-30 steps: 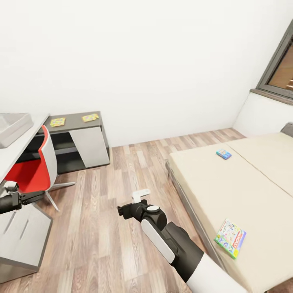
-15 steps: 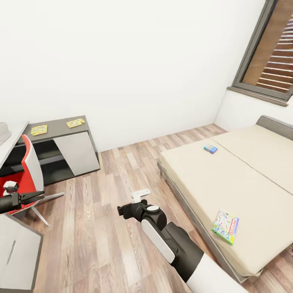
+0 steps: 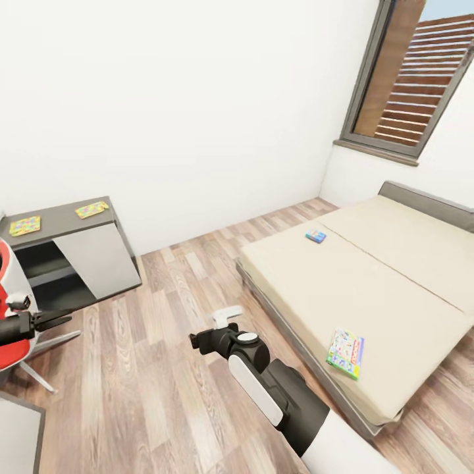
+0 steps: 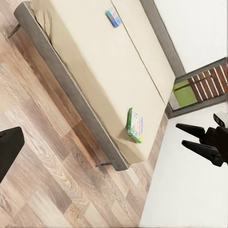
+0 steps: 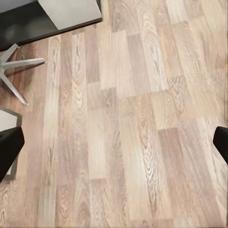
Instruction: Put all the toys in the child's room - the three board games (two on the bed and one on the table), the two jigsaw puzzles on the table, and the tennis ball on the table - inside the toy box on the table in the child's room.
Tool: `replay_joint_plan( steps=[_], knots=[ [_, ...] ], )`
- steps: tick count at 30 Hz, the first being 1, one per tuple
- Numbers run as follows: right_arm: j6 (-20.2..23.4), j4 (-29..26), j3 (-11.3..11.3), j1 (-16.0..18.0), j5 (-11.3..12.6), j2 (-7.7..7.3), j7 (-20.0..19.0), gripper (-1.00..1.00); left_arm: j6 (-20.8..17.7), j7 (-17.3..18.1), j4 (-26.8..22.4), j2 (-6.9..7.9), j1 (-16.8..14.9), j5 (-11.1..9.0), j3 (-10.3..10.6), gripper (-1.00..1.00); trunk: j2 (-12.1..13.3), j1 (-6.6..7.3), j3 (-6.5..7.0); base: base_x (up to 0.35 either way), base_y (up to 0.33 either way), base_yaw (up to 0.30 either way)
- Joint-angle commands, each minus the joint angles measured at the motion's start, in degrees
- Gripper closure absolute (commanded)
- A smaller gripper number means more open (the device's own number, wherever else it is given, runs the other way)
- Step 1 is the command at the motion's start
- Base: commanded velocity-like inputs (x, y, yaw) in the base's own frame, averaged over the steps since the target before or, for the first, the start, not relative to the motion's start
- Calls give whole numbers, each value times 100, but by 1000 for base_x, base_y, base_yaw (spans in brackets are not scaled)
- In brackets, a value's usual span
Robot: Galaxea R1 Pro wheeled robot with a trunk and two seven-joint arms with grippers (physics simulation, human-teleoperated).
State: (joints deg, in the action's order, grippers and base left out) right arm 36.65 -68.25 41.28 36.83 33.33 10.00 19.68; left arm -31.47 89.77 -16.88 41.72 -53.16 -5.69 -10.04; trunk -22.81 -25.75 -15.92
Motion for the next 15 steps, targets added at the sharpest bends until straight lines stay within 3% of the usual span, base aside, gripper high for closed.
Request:
replay_joint_plan(
  steps=[1, 11, 15],
  knots=[
    [9, -4, 11, 8, 59, 0, 58, -100, -61, 23, -1, 3, -2, -2, 2, -100, -11, -4, -5, 0, 6, -258],
    [9, -4, 11, 8, 59, 0, 54, -100, -61, 23, 0, 3, -6, -2, 9, -100, -11, -4, 50, 0, 7, -256],
    [9, -4, 11, 8, 55, 0, 54, -100, -61, 23, 0, 3, -4, -2, 10, -100, -11, -4, 73, 0, 125, -255]
  ],
)
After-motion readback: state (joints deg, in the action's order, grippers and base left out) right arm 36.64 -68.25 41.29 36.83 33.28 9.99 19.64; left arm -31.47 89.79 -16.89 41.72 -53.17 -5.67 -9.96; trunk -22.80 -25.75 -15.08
